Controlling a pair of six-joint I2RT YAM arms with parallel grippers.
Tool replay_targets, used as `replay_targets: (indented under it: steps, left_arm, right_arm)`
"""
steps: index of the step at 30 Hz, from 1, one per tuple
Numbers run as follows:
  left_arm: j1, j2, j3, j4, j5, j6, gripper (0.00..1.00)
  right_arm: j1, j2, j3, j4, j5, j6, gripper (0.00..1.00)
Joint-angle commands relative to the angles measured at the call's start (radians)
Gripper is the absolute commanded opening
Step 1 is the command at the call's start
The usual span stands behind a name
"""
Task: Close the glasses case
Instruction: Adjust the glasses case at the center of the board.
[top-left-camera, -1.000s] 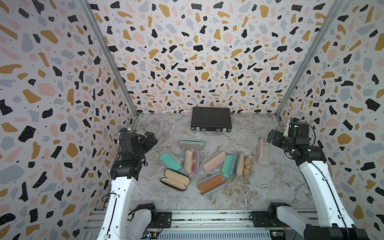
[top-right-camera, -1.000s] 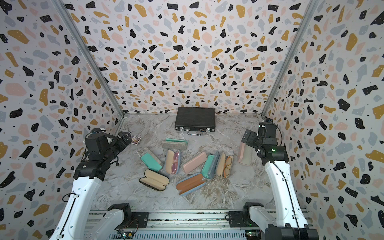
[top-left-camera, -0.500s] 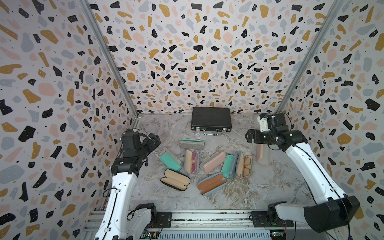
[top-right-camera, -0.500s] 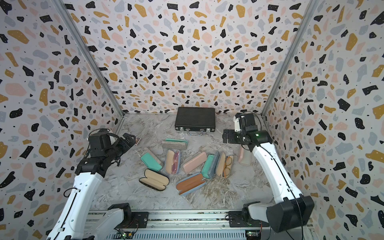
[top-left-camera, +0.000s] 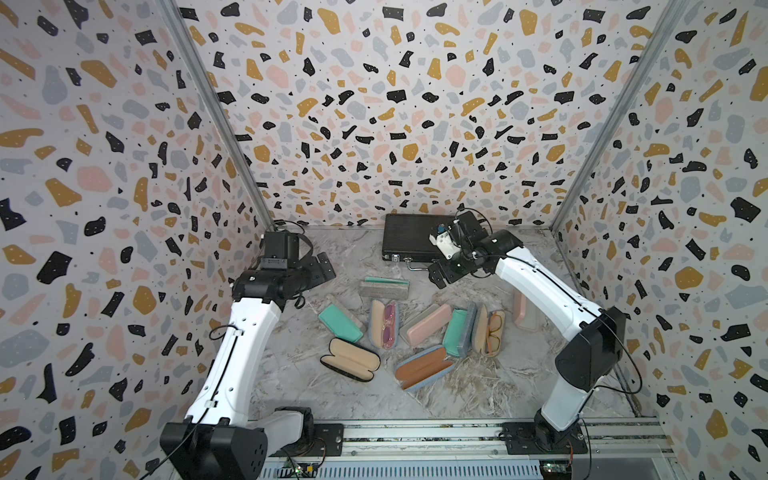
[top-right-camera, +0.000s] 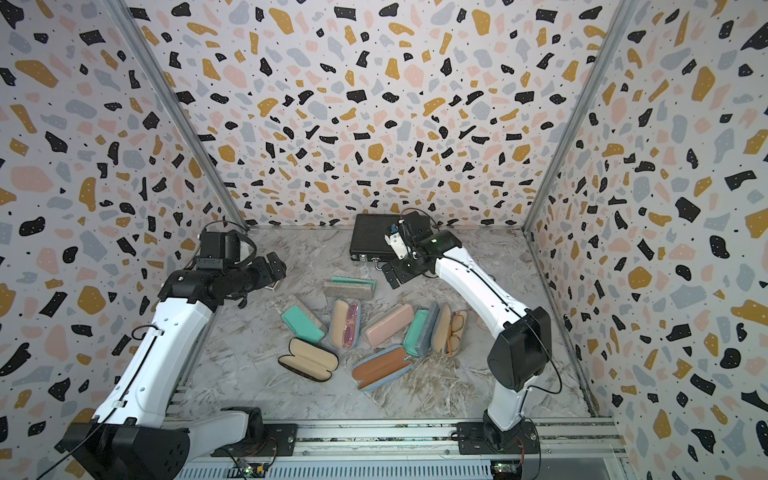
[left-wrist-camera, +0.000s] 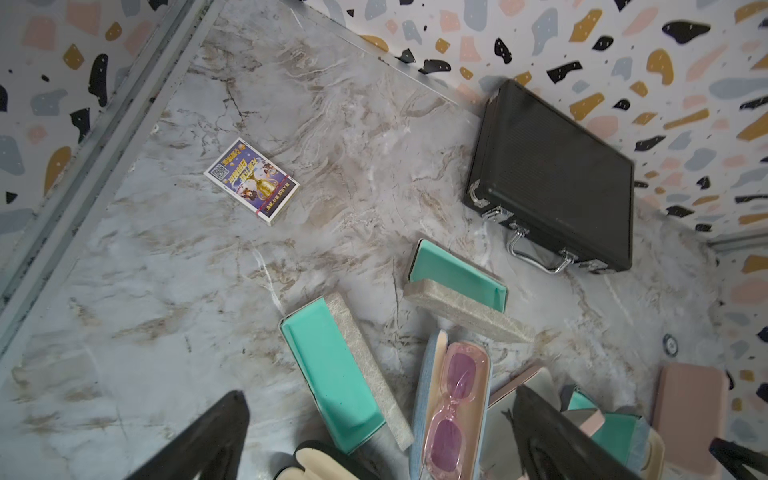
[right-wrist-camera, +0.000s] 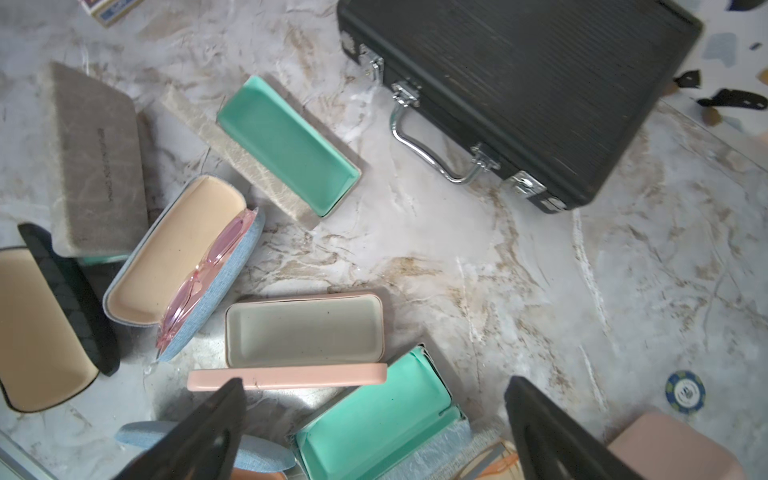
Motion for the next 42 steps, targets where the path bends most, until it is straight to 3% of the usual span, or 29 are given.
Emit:
replay_targets:
  steps: [1,11,27,42]
  left_arm:
    - [-0.037,-0.015,0.045,-0.023,-0.034,0.088,0.99]
    - [-0.052,-0.115,-0.053,0.086,0.049,0.119,0.99]
    - [-0.052,-0.086,-0.061,0.080,0.084,0.110,0.99]
    - [-0.051,-0.053,-0.054,0.068,0.077,0.135,0.99]
  right_arm:
    - [0.026,0.035,0.073,-0.044,-0.019,-0.071,0.99]
    - [0.069,0.186,0.198,-0.065,-0.146,-0.159,0.99]
    - [0.121,0.443,0.404,-0.108,-0.130,-0.219,0.93]
    - [0.120,0.572,0.513,-0.111,-0.071,-0.237,0.91]
